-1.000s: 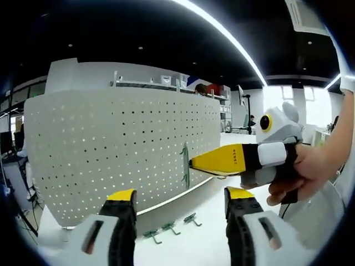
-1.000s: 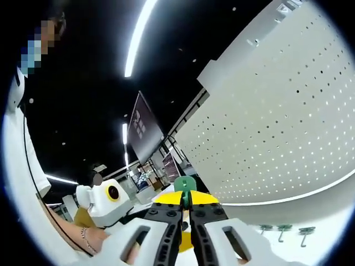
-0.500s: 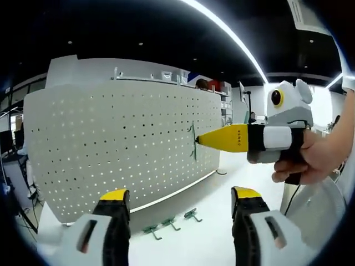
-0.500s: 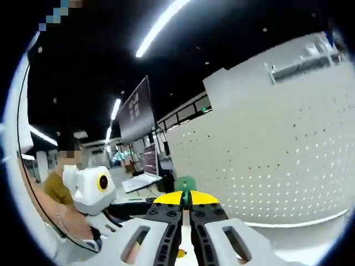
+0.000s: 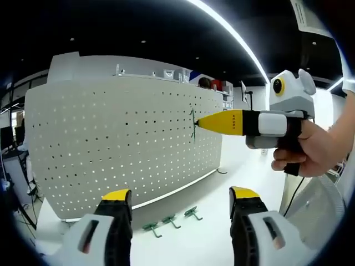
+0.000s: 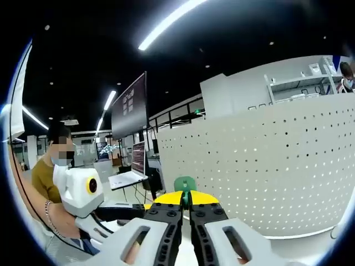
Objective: Insert the hook assembly into the mounting plate slot until the hook locks in place.
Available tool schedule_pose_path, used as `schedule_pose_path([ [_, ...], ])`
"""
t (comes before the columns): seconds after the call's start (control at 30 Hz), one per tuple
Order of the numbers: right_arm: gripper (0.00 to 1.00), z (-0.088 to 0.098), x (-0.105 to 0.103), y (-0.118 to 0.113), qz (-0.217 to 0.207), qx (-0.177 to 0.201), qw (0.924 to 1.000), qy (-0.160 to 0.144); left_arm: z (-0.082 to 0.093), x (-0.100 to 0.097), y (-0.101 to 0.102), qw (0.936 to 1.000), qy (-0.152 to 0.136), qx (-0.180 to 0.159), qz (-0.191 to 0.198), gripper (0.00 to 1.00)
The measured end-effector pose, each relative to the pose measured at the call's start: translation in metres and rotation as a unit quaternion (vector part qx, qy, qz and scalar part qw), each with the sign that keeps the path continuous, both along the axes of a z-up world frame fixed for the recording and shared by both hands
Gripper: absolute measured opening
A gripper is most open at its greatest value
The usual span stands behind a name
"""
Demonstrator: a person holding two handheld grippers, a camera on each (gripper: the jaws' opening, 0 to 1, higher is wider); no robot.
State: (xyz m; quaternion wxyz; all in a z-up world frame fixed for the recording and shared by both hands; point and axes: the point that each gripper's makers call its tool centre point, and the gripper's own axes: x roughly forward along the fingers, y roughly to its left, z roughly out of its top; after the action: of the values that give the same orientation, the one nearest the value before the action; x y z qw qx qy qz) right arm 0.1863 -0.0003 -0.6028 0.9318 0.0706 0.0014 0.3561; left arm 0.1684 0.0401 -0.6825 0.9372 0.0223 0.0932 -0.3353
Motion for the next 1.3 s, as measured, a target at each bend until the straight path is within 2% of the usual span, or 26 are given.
schedule_pose_path([
  [0.57, 0.00, 0.031, 0.057, -0.021, -0.071, 0.017, 0.9972, -0.015, -0.006, -0.005, 0.023, 0.9998, 0.008, 0.000, 0.016, 0.72],
  [1.3, 0.00, 0.054, 0.114, -0.047, -0.157, 0.023, 0.9869, -0.031, -0.011, -0.014, 0.029, 0.9997, 0.017, 0.001, 0.016, 0.72],
])
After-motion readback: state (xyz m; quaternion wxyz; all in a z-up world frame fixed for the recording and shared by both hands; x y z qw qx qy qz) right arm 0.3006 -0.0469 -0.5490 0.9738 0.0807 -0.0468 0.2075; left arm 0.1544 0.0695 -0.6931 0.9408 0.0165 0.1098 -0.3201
